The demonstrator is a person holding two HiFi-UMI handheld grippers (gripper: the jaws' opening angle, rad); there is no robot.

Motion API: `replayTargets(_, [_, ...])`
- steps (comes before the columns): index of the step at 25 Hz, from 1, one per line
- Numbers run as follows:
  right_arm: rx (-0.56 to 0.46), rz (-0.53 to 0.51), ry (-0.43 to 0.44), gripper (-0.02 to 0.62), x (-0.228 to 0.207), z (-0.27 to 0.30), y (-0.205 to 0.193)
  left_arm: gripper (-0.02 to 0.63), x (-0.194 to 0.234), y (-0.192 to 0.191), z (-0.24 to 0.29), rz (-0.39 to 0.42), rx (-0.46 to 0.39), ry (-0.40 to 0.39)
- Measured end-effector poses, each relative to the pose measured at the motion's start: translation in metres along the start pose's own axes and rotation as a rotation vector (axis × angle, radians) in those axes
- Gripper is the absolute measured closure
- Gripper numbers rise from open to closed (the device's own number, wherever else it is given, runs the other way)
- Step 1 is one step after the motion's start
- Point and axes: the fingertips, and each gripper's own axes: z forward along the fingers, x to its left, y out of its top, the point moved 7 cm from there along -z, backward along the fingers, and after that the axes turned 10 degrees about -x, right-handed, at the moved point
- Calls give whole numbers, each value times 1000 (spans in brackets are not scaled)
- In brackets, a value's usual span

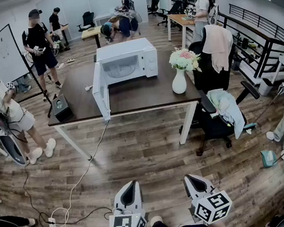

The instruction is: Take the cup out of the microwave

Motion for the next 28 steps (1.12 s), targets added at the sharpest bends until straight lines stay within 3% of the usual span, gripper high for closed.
replayTargets(7, [17,-2,-45,600,5,-5,-2,598,-6,2,-13,0,-5,9])
replayTargets(15, [50,-11,-21,600,23,4,-7,598,1,5,-23,12,-10,17])
replayTargets(28, [15,-6,-53,600,55,13,-19,598,29,0,-30,13,1,-46])
